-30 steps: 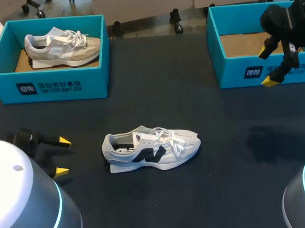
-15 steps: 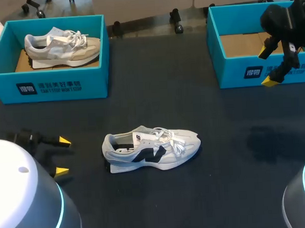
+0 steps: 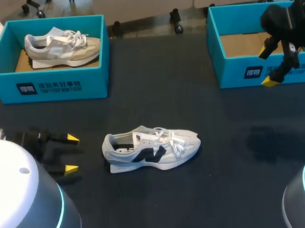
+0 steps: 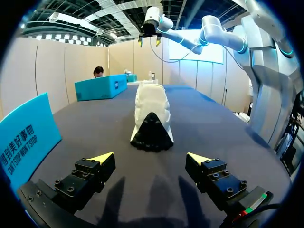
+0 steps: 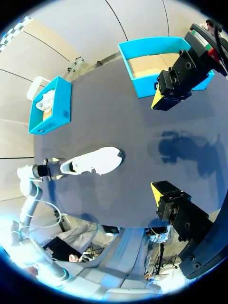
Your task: Take the shoe out of the shoebox, open the shoe tongue, remove and reinsert the insole, then place the shoe into the shoebox
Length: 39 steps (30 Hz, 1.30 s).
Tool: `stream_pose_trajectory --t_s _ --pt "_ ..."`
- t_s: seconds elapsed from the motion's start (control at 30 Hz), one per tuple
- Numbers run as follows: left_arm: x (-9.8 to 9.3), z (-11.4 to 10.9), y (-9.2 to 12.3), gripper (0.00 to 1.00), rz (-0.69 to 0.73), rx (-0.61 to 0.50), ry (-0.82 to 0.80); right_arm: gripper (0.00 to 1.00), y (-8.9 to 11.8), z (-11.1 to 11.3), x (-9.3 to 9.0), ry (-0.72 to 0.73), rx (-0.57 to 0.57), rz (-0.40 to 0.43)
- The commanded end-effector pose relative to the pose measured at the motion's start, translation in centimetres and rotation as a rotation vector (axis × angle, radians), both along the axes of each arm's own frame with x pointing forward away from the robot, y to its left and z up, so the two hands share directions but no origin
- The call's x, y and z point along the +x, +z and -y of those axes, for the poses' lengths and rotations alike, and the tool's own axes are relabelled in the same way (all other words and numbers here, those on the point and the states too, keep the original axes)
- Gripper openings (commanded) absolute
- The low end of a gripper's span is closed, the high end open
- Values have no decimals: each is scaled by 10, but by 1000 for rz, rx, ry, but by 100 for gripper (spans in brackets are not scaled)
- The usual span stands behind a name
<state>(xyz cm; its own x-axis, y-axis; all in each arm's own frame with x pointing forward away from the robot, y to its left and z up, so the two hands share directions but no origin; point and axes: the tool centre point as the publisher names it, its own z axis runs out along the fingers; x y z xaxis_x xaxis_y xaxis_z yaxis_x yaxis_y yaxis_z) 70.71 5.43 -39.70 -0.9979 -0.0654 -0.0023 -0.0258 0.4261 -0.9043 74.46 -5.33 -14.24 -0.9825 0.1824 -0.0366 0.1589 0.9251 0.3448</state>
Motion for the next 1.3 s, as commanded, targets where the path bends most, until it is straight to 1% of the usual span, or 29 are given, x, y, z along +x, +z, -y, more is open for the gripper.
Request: stream_pose_trajectory --t_s 0.03,0.23,0.47,0.8,1.03,1.3 --pt "0 18 0 100 -2 7 12 100 0 -1 1 0 -2 -3" --pt "-1 34 1 100 1 -4 44 100 0 -1 1 0 -2 -3" --pt "-1 54 -3 100 -12 12 81 100 0 -1 1 0 -2 -3" --pt "-1 73 -12 100 -19 18 91 100 0 -1 1 0 -2 -3" --pt "-2 88 -14 100 -24 12 85 100 0 -1 1 0 -2 -3" --pt "-2 98 -20 100 -24 12 80 100 0 -1 1 0 -2 -3"
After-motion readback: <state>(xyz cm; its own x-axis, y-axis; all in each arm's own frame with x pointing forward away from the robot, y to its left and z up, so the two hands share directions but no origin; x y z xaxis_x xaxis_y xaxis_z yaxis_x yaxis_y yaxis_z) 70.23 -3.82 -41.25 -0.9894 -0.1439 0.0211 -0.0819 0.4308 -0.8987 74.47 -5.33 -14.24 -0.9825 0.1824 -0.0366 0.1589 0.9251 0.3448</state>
